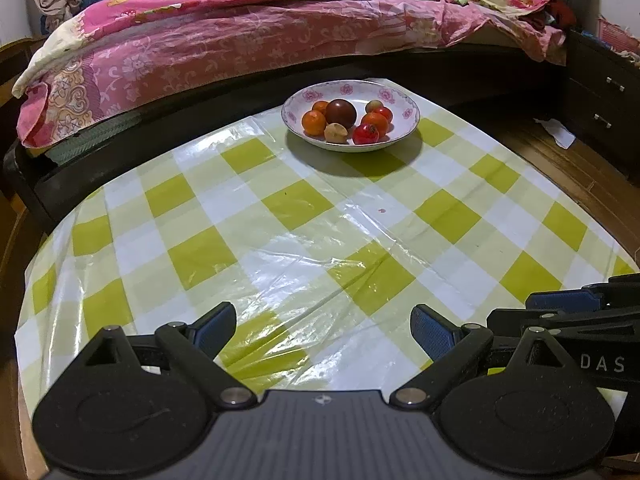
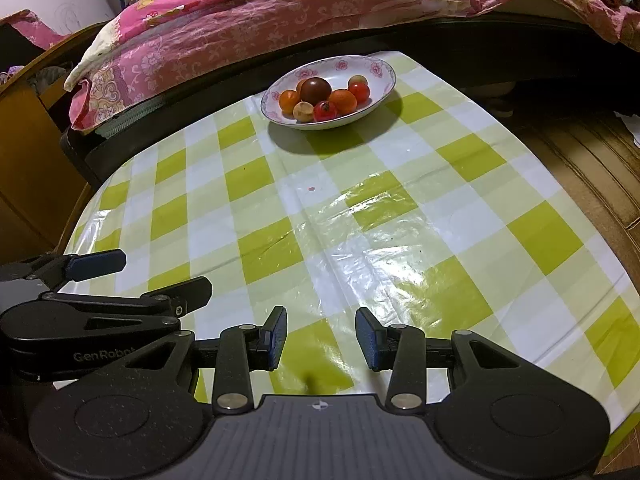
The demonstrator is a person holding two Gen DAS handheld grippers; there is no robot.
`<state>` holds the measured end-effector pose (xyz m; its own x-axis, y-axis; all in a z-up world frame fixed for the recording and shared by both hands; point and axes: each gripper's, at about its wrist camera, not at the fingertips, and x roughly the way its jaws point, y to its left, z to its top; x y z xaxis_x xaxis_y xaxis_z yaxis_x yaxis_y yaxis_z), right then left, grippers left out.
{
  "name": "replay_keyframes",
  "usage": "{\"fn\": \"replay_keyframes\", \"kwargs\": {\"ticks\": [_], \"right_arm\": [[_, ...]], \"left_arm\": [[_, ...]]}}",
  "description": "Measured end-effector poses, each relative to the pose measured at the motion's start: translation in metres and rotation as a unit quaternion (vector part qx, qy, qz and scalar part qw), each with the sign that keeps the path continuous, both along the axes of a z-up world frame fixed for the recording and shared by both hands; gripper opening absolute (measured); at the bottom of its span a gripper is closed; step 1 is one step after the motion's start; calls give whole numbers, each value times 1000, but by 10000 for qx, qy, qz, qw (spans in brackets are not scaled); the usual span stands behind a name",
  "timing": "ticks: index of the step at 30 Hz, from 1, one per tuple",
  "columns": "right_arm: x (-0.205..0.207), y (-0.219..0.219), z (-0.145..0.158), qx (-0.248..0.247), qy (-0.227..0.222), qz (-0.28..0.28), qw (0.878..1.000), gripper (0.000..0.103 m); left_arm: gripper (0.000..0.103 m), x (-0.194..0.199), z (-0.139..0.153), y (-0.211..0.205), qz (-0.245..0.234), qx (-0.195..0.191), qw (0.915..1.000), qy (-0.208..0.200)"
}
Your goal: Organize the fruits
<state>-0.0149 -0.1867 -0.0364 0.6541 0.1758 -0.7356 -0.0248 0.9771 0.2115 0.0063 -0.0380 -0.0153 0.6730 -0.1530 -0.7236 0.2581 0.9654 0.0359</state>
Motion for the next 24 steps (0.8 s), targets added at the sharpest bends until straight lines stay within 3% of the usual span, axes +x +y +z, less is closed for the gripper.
{"fn": "replay_keyframes", "kwargs": {"ticks": [24], "right_arm": [[1, 0, -2, -1, 19, 10, 10000, 36]], "left_arm": [[101, -1, 0, -1, 1, 105, 9999, -65]]}}
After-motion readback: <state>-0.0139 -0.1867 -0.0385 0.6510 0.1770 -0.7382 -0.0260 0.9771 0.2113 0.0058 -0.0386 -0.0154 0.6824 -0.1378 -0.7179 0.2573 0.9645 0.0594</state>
